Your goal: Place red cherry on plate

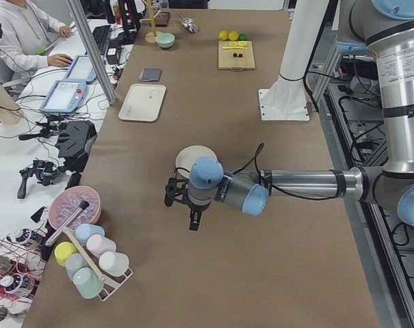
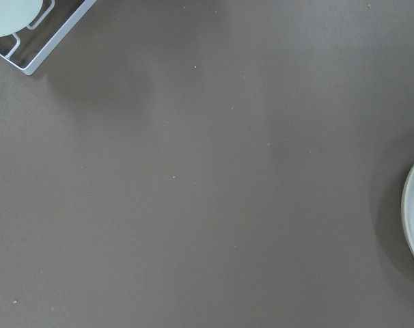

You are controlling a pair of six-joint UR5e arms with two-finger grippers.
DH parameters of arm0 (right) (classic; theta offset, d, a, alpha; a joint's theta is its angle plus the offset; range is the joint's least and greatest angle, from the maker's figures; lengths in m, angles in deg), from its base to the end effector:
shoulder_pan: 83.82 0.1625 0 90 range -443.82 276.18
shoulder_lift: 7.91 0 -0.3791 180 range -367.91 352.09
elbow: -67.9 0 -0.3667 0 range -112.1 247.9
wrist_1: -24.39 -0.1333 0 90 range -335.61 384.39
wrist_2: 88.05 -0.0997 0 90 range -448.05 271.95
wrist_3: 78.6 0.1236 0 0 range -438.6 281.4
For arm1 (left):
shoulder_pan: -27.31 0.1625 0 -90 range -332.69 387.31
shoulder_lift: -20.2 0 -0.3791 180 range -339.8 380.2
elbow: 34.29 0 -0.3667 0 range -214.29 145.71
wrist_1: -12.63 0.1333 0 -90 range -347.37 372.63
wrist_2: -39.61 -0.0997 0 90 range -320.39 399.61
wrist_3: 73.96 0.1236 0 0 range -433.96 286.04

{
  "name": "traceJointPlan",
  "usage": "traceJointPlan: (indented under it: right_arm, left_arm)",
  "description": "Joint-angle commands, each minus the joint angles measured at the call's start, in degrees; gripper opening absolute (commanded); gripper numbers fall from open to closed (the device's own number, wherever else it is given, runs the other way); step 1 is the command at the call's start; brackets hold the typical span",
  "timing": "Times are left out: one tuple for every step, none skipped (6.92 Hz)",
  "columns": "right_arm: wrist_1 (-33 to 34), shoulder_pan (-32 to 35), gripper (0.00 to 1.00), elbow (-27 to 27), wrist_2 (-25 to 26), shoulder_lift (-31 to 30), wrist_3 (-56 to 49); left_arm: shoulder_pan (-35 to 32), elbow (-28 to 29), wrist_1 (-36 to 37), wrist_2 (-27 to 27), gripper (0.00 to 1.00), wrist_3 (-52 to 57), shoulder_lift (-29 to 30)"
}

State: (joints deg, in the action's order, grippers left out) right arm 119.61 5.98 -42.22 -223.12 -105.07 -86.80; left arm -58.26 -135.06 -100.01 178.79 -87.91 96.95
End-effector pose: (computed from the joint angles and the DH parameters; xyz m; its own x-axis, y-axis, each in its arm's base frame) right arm 0.0443 -0.4208 0.5295 0.6982 -0.2381 0.6751 0.1041 0.9668 0.2334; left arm -0.0087 -0.4028 0.5889 0.6304 0.0757 -0.7725 0.0819 0.9832 0.1632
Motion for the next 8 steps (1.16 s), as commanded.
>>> traceJointPlan:
  right_arm:
    - [-1.35,0.55,1.0,-2.1,-0.02,-2.93,-0.32]
    - [-1.26,0.9,1.0,-2.03,0.06,-3.04,-0.32]
    - [-1.0,0.81,1.0,-2.03,0.06,-2.95,0.02]
    - [-0.82,0.9,1.0,-2.12,-0.11,-3.56,-0.06]
    - [-0.73,0.81,1.0,-3.6,-0.72,-4.43,0.11]
    - [-0.73,0.73,1.0,-3.61,-0.9,-4.36,0.55]
    - [-0.56,0.73,1.0,-3.79,-1.51,-4.53,0.73]
    - [-0.56,0.99,1.0,-3.87,-1.08,-4.7,1.25]
  left_arm:
    - [-0.64,0.13,-0.03,0.04,0.98,0.23,-0.02]
    - [-0.56,0.74,-0.03,-0.66,0.98,-0.03,0.68]
    - [-0.64,0.83,-0.03,-3.36,0.98,-0.12,0.77]
    - [-0.3,2.48,0.23,-5.13,0.98,0.23,1.29]
    - [-0.03,4.41,0.32,-4.88,0.98,0.41,4.08]
    - [1.54,3.74,0.32,-3.14,0.98,-0.63,5.85]
    - [6.51,3.21,-0.12,2.27,0.98,-5.52,9.0]
    - [10.39,-1.06,-0.9,2.59,0.98,-15.92,11.29]
